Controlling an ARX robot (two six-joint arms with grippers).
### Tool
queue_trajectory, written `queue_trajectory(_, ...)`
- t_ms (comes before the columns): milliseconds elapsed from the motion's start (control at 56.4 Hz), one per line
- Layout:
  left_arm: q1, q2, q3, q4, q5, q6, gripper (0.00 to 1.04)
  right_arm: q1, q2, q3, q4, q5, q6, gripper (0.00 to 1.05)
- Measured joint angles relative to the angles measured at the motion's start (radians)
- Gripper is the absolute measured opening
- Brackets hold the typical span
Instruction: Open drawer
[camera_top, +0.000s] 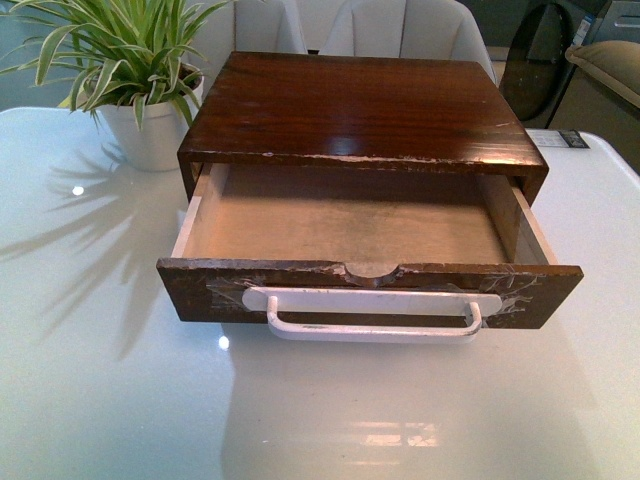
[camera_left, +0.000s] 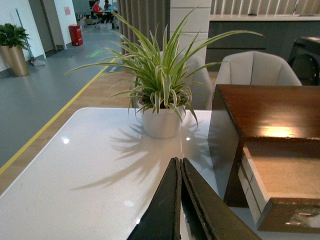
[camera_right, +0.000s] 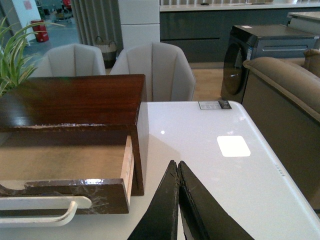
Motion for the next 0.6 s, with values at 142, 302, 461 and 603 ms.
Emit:
queue_trajectory(142,0.0,-0.122,0.0,-0.119,0.001,0.0,0.02,0.0,-0.002,0.0,-0.002,0.0,0.0,0.02)
queue_trajectory(302,0.0,-0.128,0.0,-0.121,0.001,0.0,0.02,0.0,-0.003,0.0,-0.002,0.0,0.0,0.02)
queue_trajectory(461,0.0,-0.128,0.0,-0.122,0.001,0.0,0.02,0.0,-0.003,0.0,-0.002,0.0,0.0,0.02)
queue_trajectory(603,0.0,-0.128,0.0,-0.122,0.001,-0.001,0.25,0.0,-0.003,0.0,-0.002,0.0,0.0,0.22)
